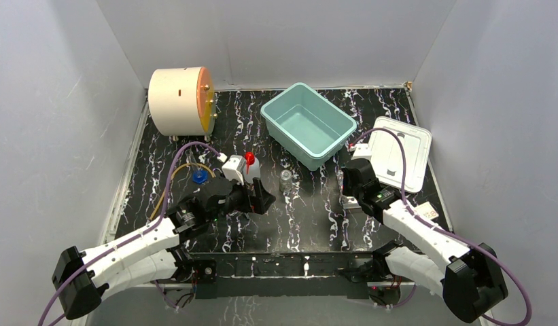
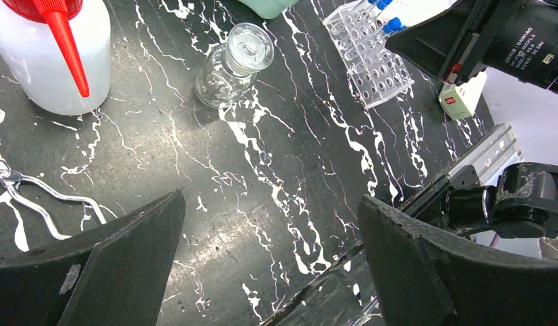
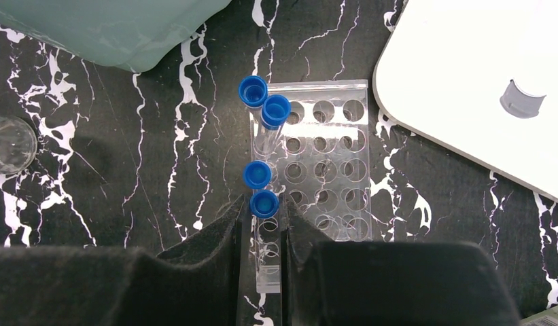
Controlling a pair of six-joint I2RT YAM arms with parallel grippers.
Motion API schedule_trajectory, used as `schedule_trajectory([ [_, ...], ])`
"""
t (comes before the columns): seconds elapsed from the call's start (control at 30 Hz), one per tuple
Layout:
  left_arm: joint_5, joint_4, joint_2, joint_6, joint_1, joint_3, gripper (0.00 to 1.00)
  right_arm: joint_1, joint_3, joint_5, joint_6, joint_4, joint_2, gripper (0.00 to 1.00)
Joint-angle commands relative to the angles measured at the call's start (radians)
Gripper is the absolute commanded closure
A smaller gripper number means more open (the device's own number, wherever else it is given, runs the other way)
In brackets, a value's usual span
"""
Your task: Organize the chemistry lab equipment
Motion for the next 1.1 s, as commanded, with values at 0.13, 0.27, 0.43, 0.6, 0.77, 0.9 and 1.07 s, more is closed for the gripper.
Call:
schedule_trajectory([
  [0.13, -0.002, 0.007, -0.027, 0.017, 0.006, -0.013, 0.02, 0.001, 0.01, -0.003, 0.006, 0.018, 0.003, 0.74],
  [0.27, -0.002, 0.007, -0.026, 0.02, 0.008, -0.01, 0.02, 0.01, 0.012, 0.014, 0.003, 0.018, 0.024, 0.74],
  [0.43, -0.002, 0.007, -0.021, 0.023, 0.011, -0.008, 0.02, 0.015, 0.021, 0.025, -0.002, 0.015, 0.032, 0.74],
  [0.6, -0.001, 0.007, -0.014, 0.027, 0.014, -0.004, 0.02, 0.017, 0.029, 0.028, -0.005, 0.009, 0.046, 0.73],
  [0.77, 0.002, 0.007, -0.012, 0.029, 0.017, -0.004, 0.02, 0.023, 0.024, 0.019, -0.019, 0.022, 0.036, 0.72],
  [0.9, 0.003, 0.007, -0.013, 0.029, 0.019, -0.005, 0.02, 0.024, 0.011, 0.009, -0.025, 0.035, 0.008, 0.72],
  [1.07, 0.003, 0.007, -0.018, 0.028, 0.022, -0.007, 0.02, 0.026, 0.003, -0.01, -0.027, 0.04, -0.006, 0.71],
])
